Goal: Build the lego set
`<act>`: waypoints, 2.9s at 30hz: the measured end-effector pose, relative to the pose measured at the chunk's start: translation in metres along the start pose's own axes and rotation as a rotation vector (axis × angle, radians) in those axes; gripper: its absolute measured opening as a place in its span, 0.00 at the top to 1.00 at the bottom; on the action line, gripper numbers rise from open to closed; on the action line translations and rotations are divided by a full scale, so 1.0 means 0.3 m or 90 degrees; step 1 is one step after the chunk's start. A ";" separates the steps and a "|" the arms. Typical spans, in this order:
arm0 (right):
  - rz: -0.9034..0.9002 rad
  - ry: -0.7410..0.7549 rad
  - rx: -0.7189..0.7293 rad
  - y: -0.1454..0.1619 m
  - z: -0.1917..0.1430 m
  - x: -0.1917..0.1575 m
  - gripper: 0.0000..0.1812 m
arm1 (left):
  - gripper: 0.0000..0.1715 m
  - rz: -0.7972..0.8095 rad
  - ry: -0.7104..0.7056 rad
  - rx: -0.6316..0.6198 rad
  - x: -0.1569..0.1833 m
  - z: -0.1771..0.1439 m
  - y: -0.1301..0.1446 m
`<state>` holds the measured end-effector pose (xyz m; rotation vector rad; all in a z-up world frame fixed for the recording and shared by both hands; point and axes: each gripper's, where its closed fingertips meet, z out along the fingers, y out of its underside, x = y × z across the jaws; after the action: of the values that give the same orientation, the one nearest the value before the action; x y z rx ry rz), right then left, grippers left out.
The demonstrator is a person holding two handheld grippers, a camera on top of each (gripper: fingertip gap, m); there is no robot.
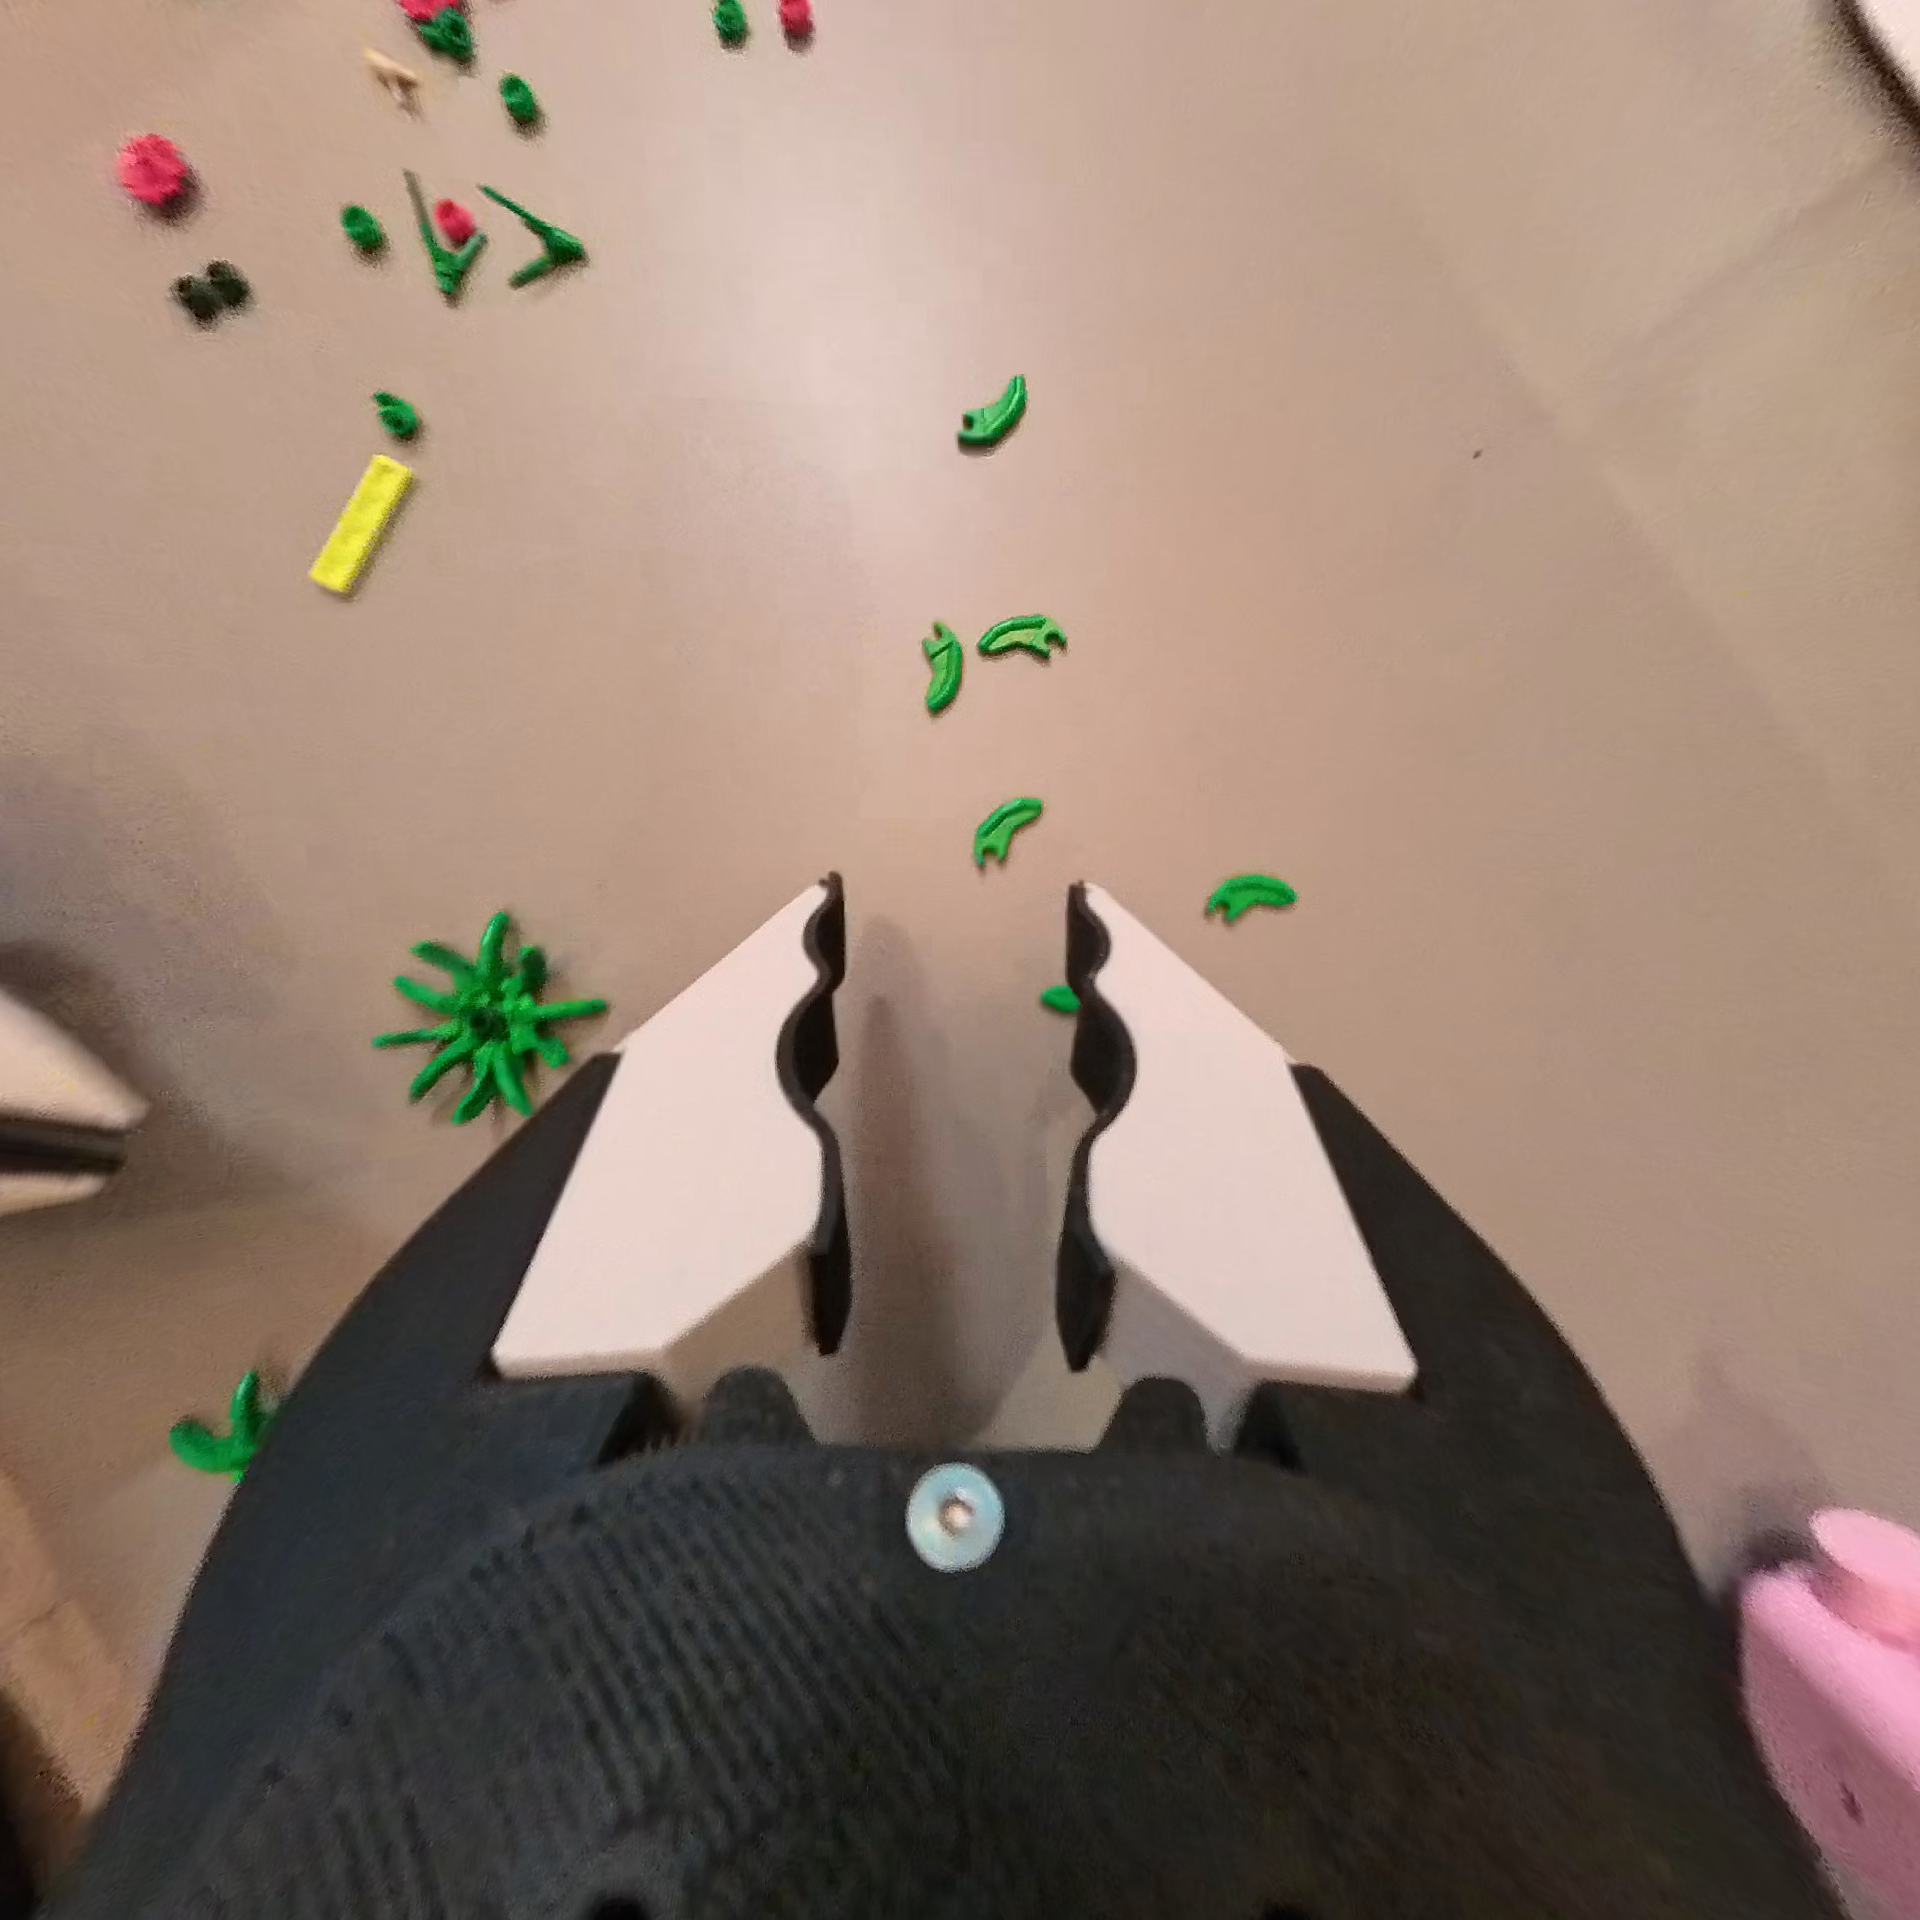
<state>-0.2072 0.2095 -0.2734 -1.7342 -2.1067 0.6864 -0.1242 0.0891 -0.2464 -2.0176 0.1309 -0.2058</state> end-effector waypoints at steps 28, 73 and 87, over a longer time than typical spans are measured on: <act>-0.075 -0.358 0.096 0.146 -0.288 -0.487 0.98 | 0.81 0.048 0.008 0.176 0.042 -0.061 -0.138; 0.121 -0.257 0.464 -0.004 -0.408 -0.530 0.92 | 0.99 0.186 -0.181 0.219 0.085 -0.106 -0.234; 0.169 -0.340 0.509 -0.006 -0.446 -0.526 0.99 | 0.98 0.191 -0.124 0.268 0.145 -0.114 -0.252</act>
<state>-0.1044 0.0761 -0.1530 -1.4428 -1.4909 1.9202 -0.0885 0.0844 -0.1601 -1.5656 0.2424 0.1451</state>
